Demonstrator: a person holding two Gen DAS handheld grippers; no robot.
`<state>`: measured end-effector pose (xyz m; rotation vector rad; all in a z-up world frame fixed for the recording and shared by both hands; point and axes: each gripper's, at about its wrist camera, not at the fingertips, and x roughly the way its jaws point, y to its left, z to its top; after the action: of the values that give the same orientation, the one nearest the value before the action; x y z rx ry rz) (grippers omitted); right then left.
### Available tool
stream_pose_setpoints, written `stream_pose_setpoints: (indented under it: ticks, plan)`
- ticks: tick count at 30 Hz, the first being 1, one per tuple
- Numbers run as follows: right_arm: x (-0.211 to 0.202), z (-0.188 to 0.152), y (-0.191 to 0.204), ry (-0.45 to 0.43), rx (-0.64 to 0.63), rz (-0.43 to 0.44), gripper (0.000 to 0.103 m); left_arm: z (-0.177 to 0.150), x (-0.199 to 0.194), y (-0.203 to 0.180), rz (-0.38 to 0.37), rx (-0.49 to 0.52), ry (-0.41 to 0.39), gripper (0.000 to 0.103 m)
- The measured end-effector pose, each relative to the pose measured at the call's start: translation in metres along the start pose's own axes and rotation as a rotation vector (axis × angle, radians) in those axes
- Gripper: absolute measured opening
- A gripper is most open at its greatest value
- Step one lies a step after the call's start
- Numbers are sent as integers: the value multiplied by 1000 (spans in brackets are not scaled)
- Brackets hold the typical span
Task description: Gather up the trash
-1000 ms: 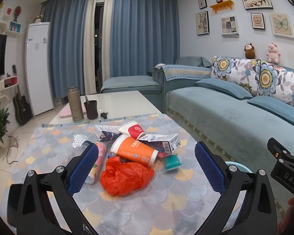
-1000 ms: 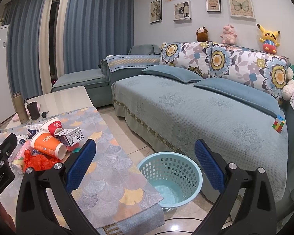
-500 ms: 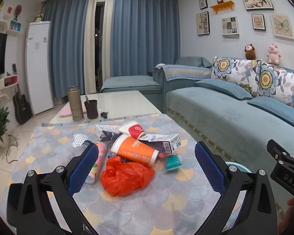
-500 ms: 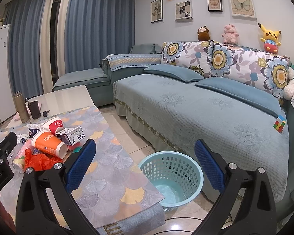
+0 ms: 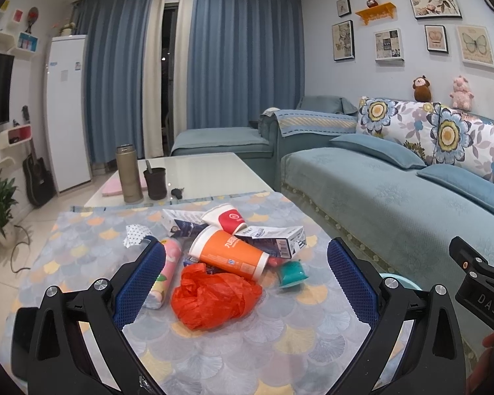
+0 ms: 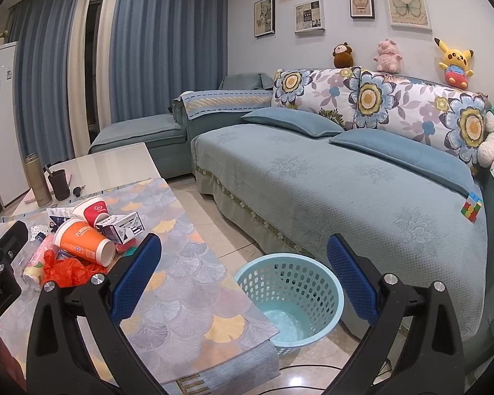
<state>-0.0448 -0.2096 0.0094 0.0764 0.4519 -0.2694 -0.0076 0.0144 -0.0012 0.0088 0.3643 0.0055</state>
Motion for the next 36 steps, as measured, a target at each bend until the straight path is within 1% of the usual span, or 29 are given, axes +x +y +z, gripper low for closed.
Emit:
stream_pose_setpoints:
  ticks: [5,9,10,11,13,14,16,19,22,24,25,26,28,29,32,35,36]
  plan:
    - [4,-1,2,21,0,-3,95,2,-2,4,6,-9,4,96]
    - [4,0,7,13,-20,18,95,6,-4,13,15,-26,9,96]
    - [4,0,10,14,-34,30,95,8,-5,17,24,-31,8,96]
    - [4,1,15,15,-59,45,95,12,-4,34,28,-34,12,96]
    - [3,1,24,-6,-109,32,95,17,-4,53,55,-46,13,96]
    - [3,1,28,-15,-123,27,95,20,-2,64,50,-63,26,96]
    - [6,4,36,-20,-151,74,95,21,3,86,21,-95,59,96]
    - [21,11,52,35,-164,183,95,15,14,118,31,-125,111,95]
    - [43,11,86,80,-209,296,95,5,24,140,70,-134,142,95]
    - [53,6,112,120,-246,365,92,-3,35,154,85,-141,172,95]
    - [61,1,128,157,-263,415,86,-7,41,159,81,-146,188,94]
    - [67,-4,141,186,-275,448,83,-10,49,164,66,-151,210,89]
    - [79,-16,166,238,-294,508,70,-14,62,171,39,-149,229,84]
    - [84,-22,178,259,-299,529,69,-15,70,170,21,-141,240,80]
    - [94,-36,202,296,-303,560,69,-17,96,170,-56,-131,281,74]
    - [100,-47,217,314,-307,583,69,-22,124,168,-95,-116,348,63]
    - [103,-49,218,320,-309,585,69,-24,132,168,-99,-109,363,61]
